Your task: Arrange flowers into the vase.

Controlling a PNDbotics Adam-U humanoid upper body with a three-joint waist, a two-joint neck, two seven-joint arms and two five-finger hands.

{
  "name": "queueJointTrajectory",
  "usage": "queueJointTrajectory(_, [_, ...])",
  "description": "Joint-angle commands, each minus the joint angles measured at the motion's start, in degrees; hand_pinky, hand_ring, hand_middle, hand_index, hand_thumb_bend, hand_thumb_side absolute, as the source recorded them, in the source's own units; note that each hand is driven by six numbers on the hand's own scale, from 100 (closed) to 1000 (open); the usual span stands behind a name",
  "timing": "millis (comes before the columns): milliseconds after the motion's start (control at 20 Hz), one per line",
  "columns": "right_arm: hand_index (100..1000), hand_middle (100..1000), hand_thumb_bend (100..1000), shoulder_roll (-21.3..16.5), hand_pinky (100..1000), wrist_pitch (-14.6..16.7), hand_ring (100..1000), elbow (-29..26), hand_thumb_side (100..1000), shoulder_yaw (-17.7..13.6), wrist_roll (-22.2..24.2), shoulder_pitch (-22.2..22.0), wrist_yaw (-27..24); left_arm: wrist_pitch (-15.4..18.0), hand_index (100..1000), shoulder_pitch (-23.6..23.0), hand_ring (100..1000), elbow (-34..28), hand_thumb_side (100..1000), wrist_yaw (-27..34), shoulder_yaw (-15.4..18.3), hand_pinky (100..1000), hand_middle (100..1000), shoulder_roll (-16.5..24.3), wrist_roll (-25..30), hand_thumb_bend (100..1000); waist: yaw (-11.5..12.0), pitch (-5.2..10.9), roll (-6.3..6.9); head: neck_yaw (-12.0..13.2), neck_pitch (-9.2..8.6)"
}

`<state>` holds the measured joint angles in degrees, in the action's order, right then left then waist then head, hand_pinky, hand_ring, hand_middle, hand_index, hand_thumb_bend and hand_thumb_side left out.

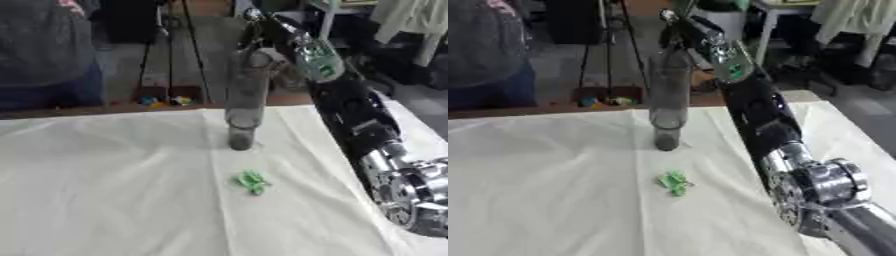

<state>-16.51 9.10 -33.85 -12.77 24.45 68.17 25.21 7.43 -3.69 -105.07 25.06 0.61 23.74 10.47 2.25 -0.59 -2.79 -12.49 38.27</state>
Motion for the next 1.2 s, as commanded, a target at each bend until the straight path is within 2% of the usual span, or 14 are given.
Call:
queueJointTrajectory(50, [482,560,100,-2.0,693,0.06,685,-0.6,1000,-0.65,-0.02,2.07,1.8,0.02,590,0.22,422,-0.56,995,-0.22,0.27,548,309,1.48,0.17,644,0.02,0.71,0.21,-0.19,0.18])
queueJointTrajectory(500, [492,565,100,-2.17,703,0.01,694,-1.07,1000,-1.16,-1.27,2.22,3.43,0.02,589,0.27,422,-0.53,994,-0.22,0.3,548,310,1.5,0.15,644,0.12,0.77,0.18,-0.23,0.14])
queueJointTrajectory(650, [513,582,100,-2.29,731,0.44,718,-1.21,949,-1.03,-1.79,2.37,4.98,0.0,589,0.26,421,-0.52,995,-0.2,0.32,548,309,1.52,0.12,644,0.11,0.8,0.15,-0.25,0.15])
queueJointTrajectory(850, [593,680,100,-2.43,849,1.27,810,-1.29,834,-0.97,-2.03,2.47,7.31,-0.02,589,0.26,421,-0.47,994,-0.23,0.28,549,309,1.52,0.16,644,0.07,0.81,0.12,-0.29,0.11])
queueJointTrajectory(1000, [701,816,168,-2.42,928,1.83,906,-1.3,749,-1.02,-1.95,2.41,8.75,0.02,589,0.21,421,-0.51,994,-0.22,0.33,549,309,1.55,0.12,644,0.06,0.83,0.15,-0.29,0.12])
queueJointTrajectory(1200, [766,884,199,-2.45,980,2.21,952,-1.32,719,-1.06,-2.02,2.32,10.65,0.04,588,0.14,421,-0.49,994,-0.25,0.35,549,309,1.52,0.09,644,0.04,0.83,0.19,-0.32,0.08])
